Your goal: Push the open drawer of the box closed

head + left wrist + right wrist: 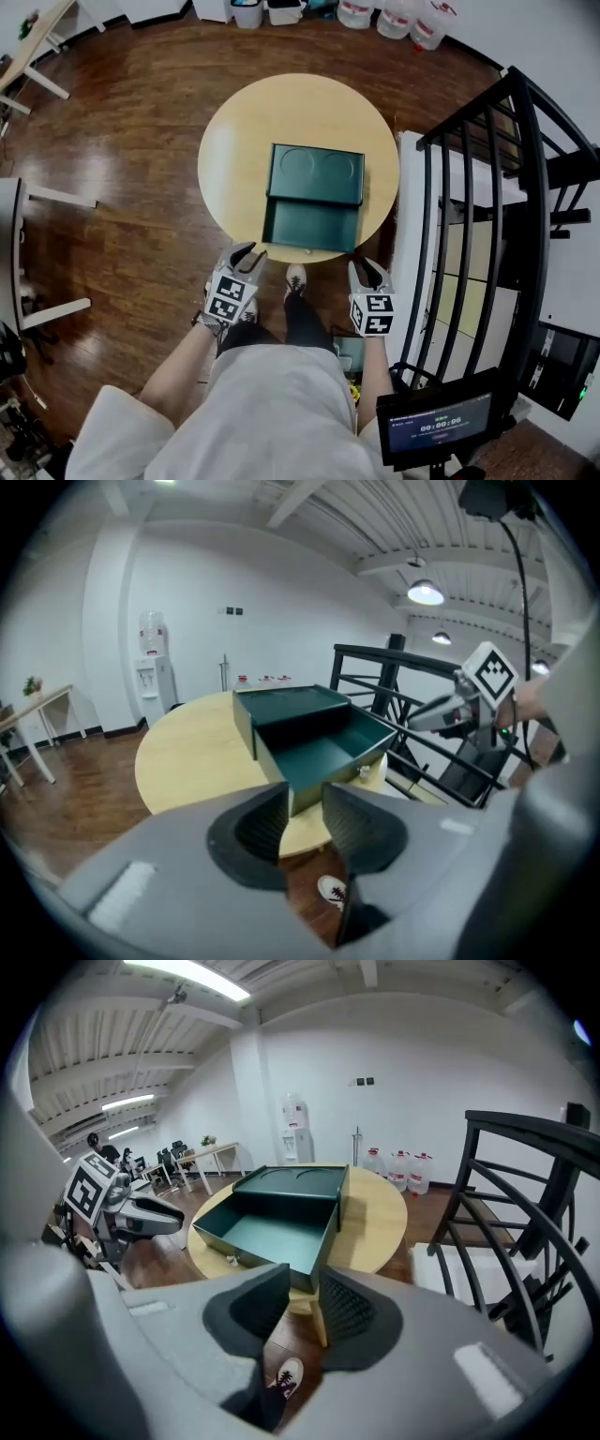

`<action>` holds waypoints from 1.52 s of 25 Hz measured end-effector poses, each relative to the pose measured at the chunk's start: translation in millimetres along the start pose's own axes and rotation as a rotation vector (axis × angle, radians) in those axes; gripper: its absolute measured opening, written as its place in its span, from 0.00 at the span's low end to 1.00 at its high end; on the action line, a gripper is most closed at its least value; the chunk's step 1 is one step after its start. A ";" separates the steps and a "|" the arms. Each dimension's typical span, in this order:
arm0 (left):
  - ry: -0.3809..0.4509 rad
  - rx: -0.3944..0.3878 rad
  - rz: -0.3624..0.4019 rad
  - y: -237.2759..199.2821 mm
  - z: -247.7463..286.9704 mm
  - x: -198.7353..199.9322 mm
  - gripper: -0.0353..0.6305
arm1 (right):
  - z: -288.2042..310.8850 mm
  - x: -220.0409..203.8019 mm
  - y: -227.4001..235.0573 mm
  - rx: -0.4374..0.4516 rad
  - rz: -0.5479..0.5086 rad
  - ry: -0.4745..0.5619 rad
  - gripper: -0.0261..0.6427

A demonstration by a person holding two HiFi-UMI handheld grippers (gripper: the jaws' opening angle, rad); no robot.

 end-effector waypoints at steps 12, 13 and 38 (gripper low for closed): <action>-0.033 -0.003 -0.092 -9.3 23.4 -4.2 0.24 | 34.4 -17.1 -12.9 0.004 0.021 -0.090 0.19; -0.036 -0.004 -0.095 -8.6 24.6 -3.8 0.24 | 35.3 -17.8 -13.4 0.003 0.017 -0.094 0.19; -0.038 0.064 -0.149 -23.4 33.9 5.6 0.33 | 55.4 10.8 -6.5 -0.011 -0.049 -0.125 0.19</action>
Point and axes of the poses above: the fingertips, and each gripper's own axes: z forward along the fingers, y to its right, x out of its top, the point moved 8 cm from there along -z, backward along the fingers, and after that the axes turned 11 degrees about -x, right-handed, at the moved point
